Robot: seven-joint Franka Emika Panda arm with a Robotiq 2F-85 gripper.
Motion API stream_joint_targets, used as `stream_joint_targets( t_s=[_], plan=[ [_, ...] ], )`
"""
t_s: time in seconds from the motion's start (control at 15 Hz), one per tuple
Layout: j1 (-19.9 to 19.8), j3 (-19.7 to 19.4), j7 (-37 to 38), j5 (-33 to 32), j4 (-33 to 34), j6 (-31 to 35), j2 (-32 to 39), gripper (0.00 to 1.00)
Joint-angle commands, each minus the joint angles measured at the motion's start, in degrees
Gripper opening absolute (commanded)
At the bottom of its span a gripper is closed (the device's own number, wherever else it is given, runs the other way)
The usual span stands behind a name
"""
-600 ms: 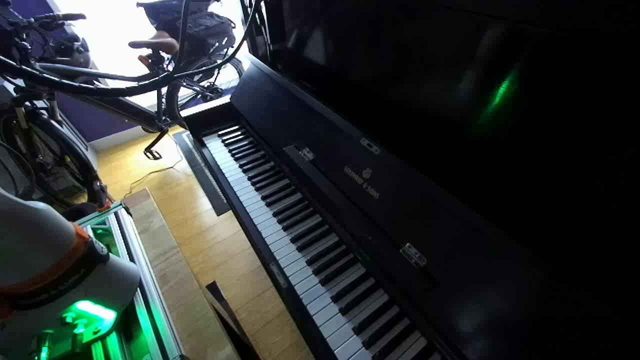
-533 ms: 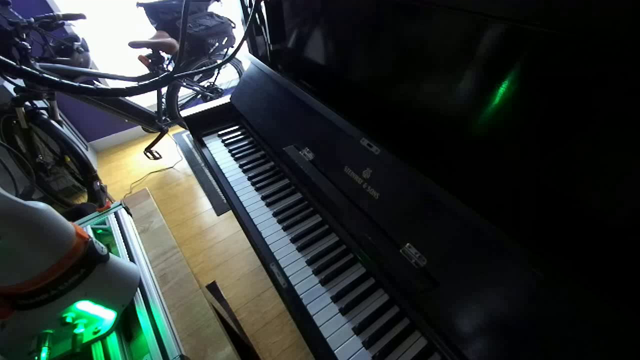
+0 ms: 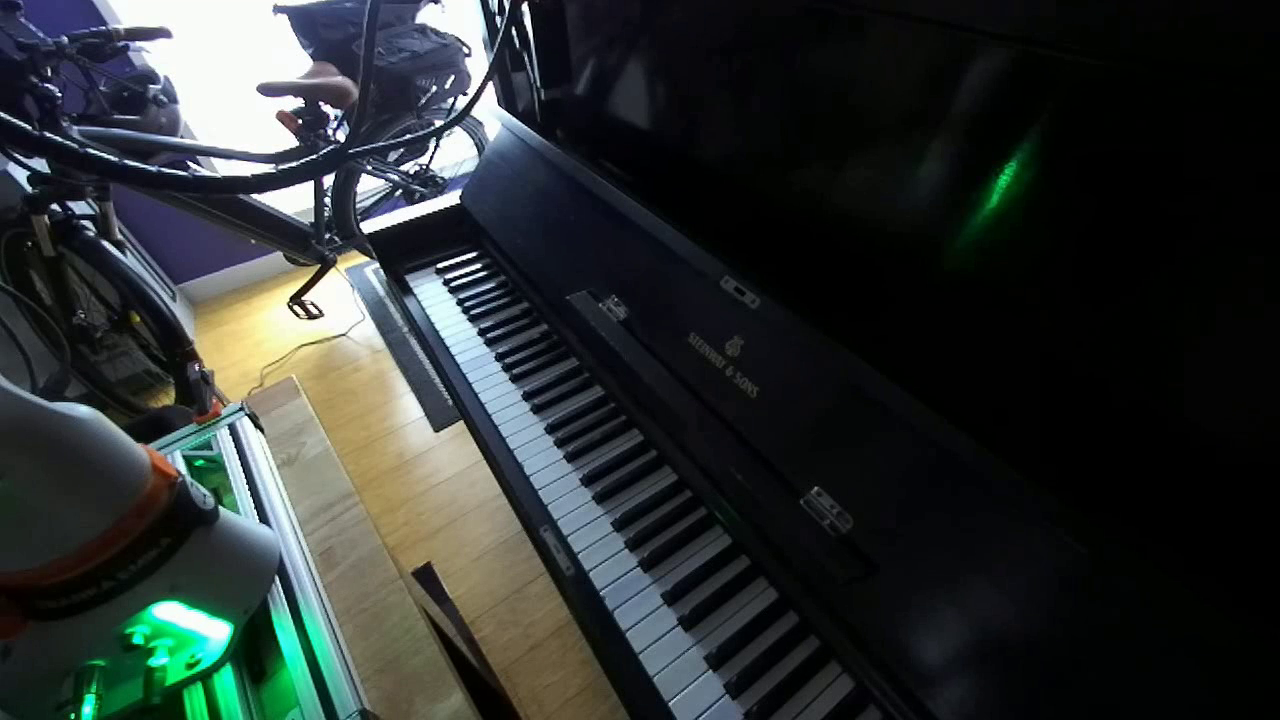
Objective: Press a key on the piano
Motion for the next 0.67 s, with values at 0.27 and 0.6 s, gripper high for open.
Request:
stream_joint_targets(
  t_s=[0.27,0.6],
  plan=[
    [1.32,7.72,9.43,-1.29,-7.77,1.87,-1.89,1.0],
    [2.59,13.4,19.98,-2.0,-13.92,3.08,0.27,1.0]
  ],
)
